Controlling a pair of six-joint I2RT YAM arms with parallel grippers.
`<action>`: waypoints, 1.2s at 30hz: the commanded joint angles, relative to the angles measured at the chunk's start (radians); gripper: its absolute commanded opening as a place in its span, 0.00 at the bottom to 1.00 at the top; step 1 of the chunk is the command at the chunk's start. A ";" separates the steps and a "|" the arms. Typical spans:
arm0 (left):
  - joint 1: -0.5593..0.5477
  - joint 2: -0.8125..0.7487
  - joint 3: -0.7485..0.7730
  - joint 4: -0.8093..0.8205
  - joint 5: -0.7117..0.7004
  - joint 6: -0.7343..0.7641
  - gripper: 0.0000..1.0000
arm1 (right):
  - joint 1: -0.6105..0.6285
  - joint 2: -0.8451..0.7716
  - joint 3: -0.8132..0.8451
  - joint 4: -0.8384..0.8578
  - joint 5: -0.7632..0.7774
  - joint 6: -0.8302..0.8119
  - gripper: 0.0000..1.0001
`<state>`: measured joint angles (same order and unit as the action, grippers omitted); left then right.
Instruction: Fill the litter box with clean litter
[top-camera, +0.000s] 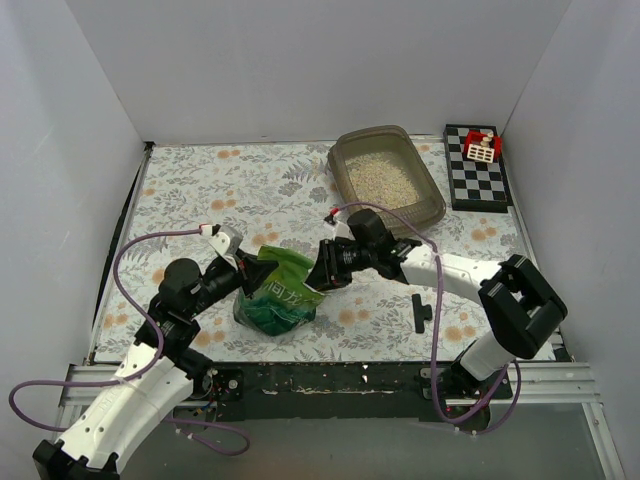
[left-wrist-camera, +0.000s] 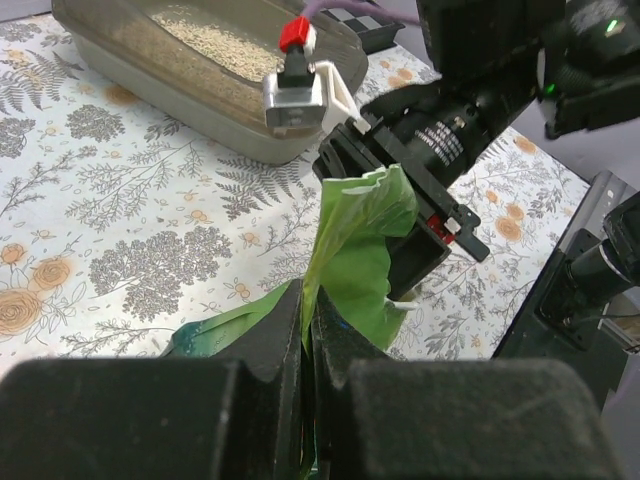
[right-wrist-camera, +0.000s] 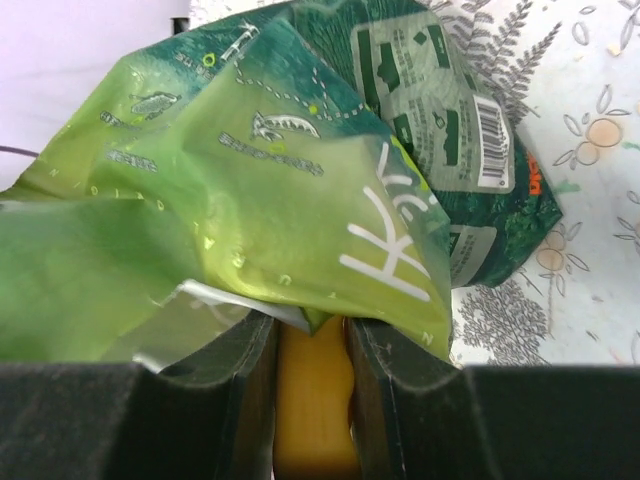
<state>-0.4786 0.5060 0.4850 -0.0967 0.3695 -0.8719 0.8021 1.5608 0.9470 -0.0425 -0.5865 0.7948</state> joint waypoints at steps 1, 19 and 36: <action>0.000 -0.006 0.003 -0.003 0.003 0.016 0.00 | 0.026 0.071 -0.229 0.404 -0.009 0.190 0.01; -0.002 0.003 0.000 0.006 0.040 0.025 0.00 | 0.089 0.099 -0.445 1.268 -0.019 0.589 0.01; 0.000 0.006 -0.005 0.017 0.072 0.028 0.00 | 0.083 -0.050 -0.536 1.365 0.019 0.610 0.01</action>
<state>-0.4801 0.5133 0.4828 -0.0978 0.4294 -0.8558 0.8658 1.5990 0.4229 1.0885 -0.5106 1.3407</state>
